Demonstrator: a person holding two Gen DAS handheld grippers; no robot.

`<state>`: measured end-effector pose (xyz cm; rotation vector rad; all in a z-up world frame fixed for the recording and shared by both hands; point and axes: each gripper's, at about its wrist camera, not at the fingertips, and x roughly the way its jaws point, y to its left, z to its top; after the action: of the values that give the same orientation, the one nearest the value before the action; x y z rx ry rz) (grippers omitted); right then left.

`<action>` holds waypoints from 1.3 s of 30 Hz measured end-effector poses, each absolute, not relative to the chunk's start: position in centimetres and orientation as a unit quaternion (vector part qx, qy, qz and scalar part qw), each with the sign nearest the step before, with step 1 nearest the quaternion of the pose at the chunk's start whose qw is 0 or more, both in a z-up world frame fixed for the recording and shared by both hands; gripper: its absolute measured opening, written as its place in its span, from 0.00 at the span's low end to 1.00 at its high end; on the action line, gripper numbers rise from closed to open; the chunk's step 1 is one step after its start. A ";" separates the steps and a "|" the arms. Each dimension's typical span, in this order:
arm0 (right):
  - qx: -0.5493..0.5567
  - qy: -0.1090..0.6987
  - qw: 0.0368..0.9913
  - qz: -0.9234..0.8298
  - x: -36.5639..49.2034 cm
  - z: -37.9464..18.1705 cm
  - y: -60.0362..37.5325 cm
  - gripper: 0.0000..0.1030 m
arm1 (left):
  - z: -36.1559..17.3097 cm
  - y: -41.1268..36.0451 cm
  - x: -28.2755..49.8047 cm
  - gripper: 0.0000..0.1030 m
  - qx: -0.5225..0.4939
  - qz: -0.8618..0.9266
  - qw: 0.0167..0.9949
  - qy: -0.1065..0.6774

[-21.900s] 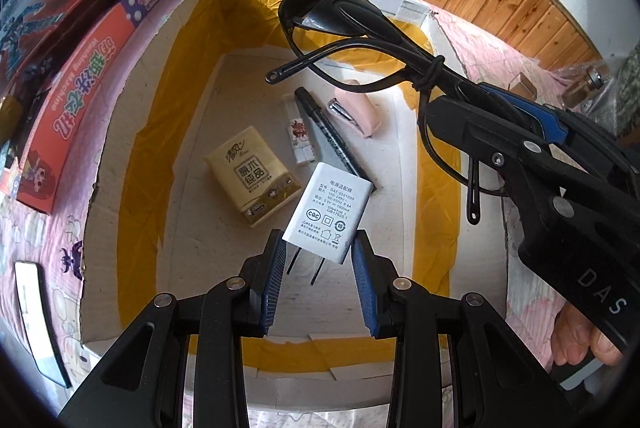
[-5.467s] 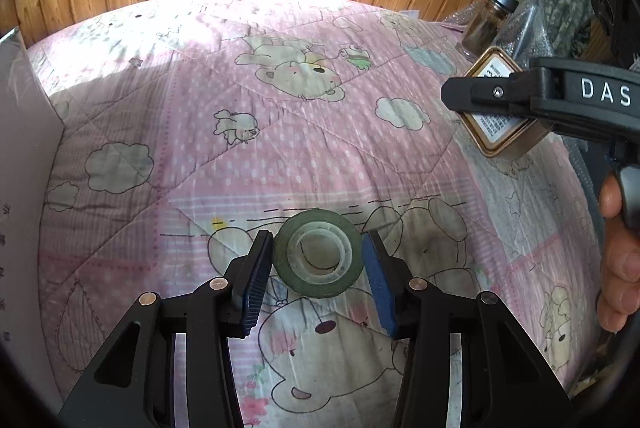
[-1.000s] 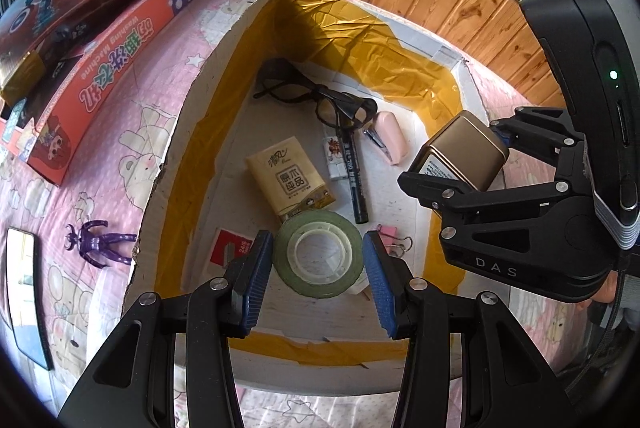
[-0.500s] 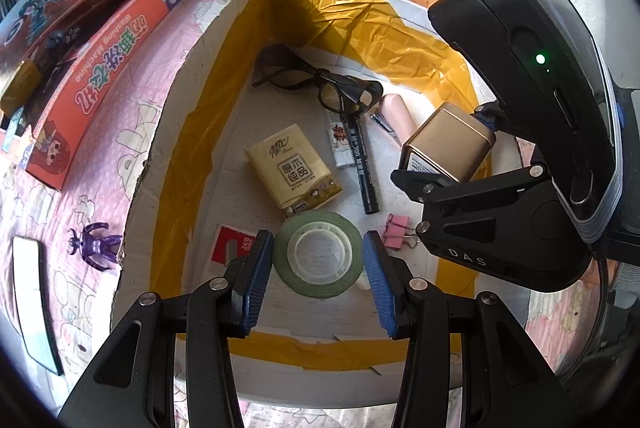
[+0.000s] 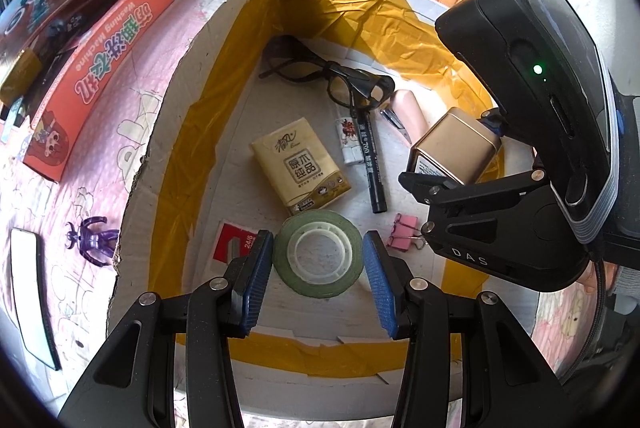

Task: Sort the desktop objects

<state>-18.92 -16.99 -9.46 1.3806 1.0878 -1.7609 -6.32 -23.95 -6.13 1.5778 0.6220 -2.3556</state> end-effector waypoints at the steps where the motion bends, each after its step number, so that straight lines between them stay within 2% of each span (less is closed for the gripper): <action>1: 0.526 0.414 0.321 -0.670 -18.9 -9.5 -17.0 0.51 | -6.2 -24.0 -6.4 0.47 0.541 -0.805 0.120 0.213; 29: 0.517 0.378 0.335 -0.691 -16.4 -5.7 -14.4 0.53 | -3.8 -24.8 -4.4 0.48 0.520 -0.810 0.147 0.225; 39: 0.504 0.384 0.358 -0.686 -14.2 -4.0 -13.3 0.57 | -1.5 -23.6 -3.4 0.48 0.496 -0.833 0.151 0.193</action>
<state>-14.22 -13.27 -3.98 1.3017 0.9905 -1.7690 -3.42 -23.63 -1.51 1.4244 0.5554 -2.3926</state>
